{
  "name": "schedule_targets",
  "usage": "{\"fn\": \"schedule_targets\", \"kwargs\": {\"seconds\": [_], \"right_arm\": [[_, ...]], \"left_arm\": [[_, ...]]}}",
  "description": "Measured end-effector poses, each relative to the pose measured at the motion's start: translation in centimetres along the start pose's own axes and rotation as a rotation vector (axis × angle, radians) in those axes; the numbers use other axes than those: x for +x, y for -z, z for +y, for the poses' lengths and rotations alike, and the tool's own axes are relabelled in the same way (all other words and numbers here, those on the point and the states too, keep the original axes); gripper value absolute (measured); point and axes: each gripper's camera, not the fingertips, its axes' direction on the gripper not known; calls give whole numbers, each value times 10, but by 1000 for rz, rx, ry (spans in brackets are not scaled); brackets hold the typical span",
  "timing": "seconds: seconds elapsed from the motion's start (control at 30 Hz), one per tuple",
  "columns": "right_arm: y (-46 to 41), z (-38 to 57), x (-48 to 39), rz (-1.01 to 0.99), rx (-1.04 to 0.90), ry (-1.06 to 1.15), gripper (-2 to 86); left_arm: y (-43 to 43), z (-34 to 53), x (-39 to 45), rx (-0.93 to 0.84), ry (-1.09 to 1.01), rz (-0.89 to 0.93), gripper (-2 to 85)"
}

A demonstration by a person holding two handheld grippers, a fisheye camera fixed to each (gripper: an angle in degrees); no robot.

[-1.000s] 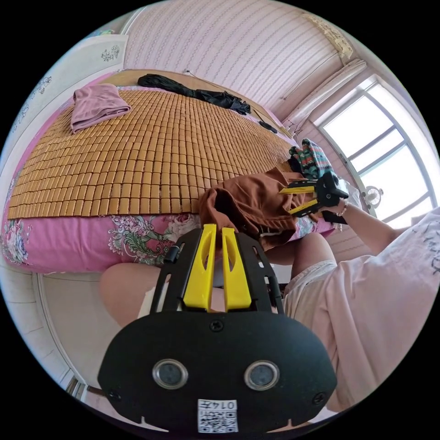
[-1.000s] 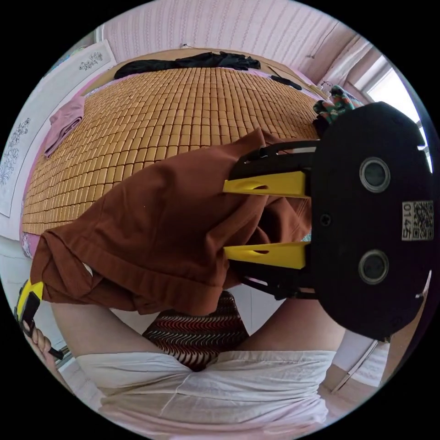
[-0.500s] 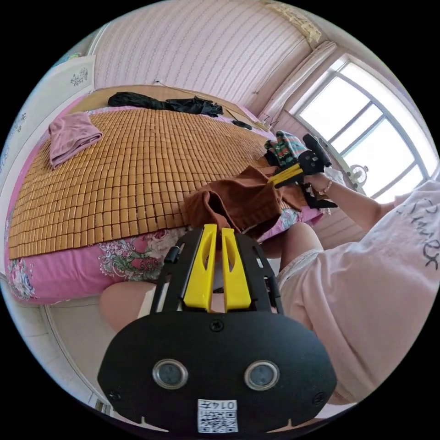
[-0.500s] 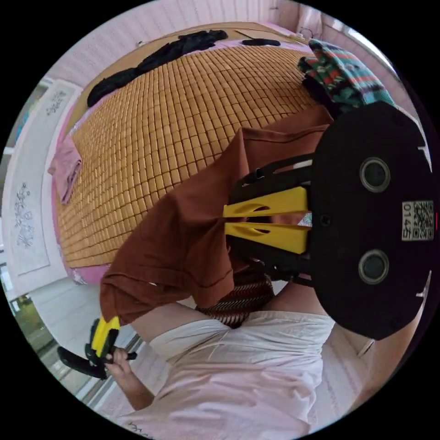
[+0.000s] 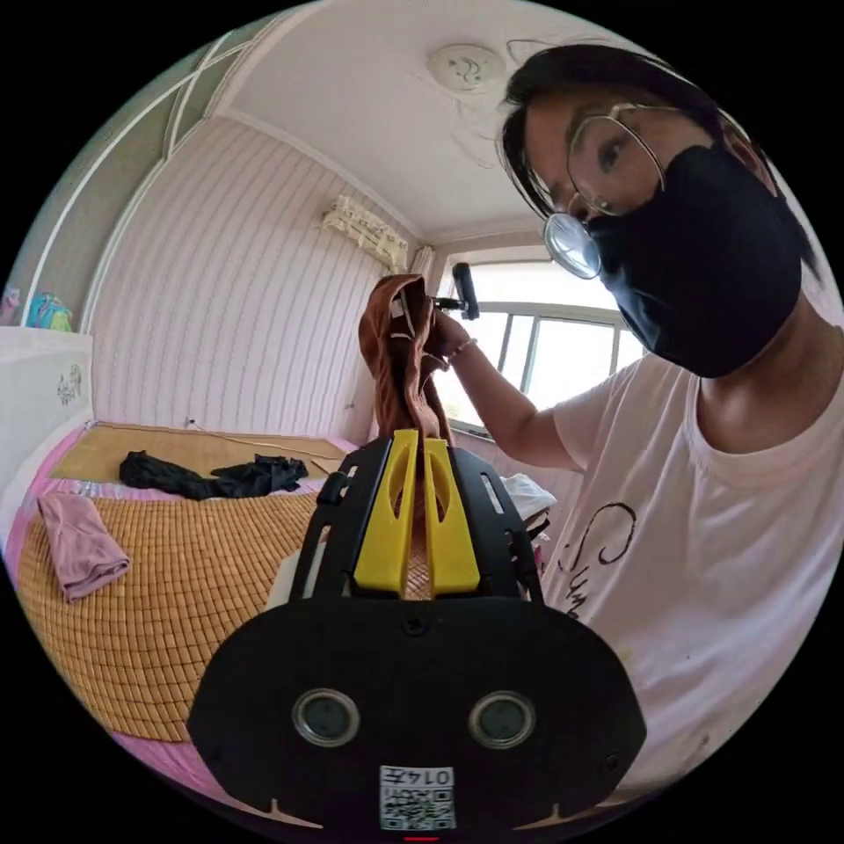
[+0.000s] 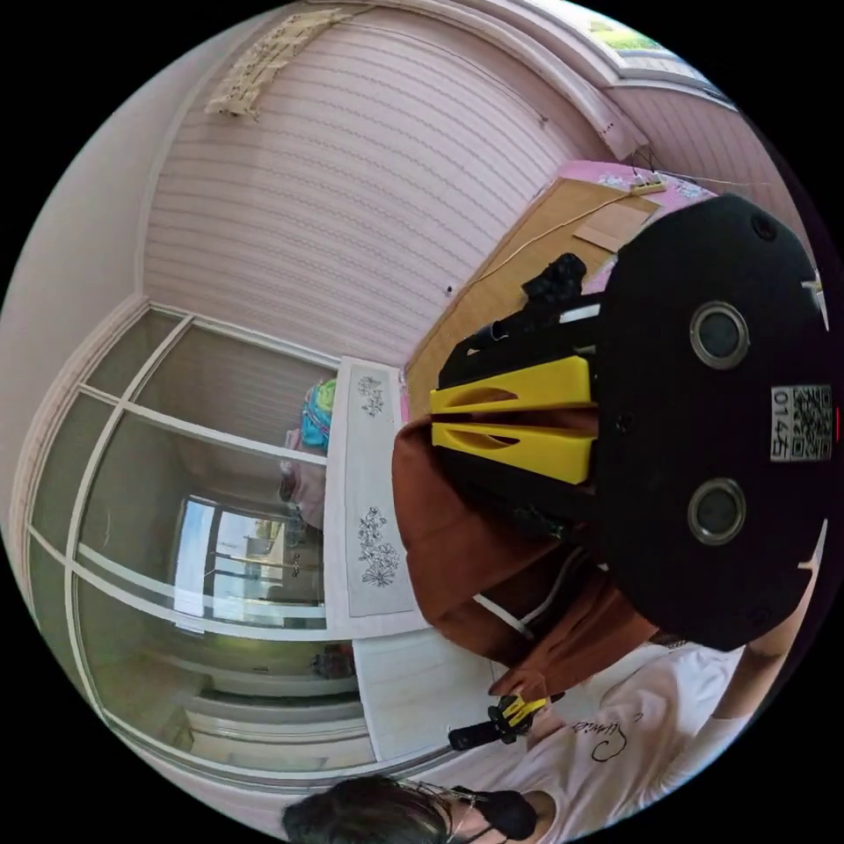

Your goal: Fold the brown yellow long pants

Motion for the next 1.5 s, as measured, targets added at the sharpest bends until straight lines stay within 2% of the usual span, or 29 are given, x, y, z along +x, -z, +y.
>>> {"fn": "schedule_targets", "kwargs": {"seconds": [0.13,0.2,0.23,0.3,0.4,0.57,0.67,0.77,0.87,0.93,1.03,1.07,1.13,1.23,1.33,1.4,1.5], "right_arm": [[-200,49,-17,-179,-298,-99,5],[-269,86,-28,-305,-441,-185,5],[-305,110,-40,-366,-540,-212,5],[-337,135,-65,-346,-651,-136,4],[-338,131,-80,-297,-606,-17,4],[-308,49,-69,-389,-530,112,7],[-314,-15,-80,-406,-509,226,12],[-355,-43,-89,-311,-476,206,38],[-369,-8,-93,-344,-465,149,58],[-355,58,-89,-375,-493,186,71],[-321,176,-71,-299,-598,168,105],[-313,201,-66,-288,-629,143,114],[-275,302,-45,-234,-773,3,136],[-226,405,-32,-204,-907,-181,138],[-201,468,-35,-141,-993,-225,136],[-199,493,-32,-73,-1024,-251,133],[-189,509,-15,4,-973,-329,71]], "left_arm": [[18,55,-51,-169,217,-242,-10],[12,107,-88,-333,375,-388,-10],[10,119,-97,-363,422,-398,-10],[-5,159,-120,-463,537,-417,-10],[-8,161,-129,-439,552,-419,-10],[22,110,-127,-321,462,-491,-10],[54,76,-141,-270,417,-666,-9],[62,75,-193,-371,443,-911,-7],[56,94,-240,-504,542,-1124,-4],[52,99,-243,-495,557,-1168,-5],[33,103,-231,-446,545,-1109,-1],[16,106,-224,-453,544,-1036,3],[-19,110,-214,-487,522,-898,18],[-104,115,-195,-587,443,-701,43],[-217,116,-172,-749,254,-475,66],[-313,113,-147,-858,31,-328,86],[-417,119,-119,-925,-206,-218,108]]}}
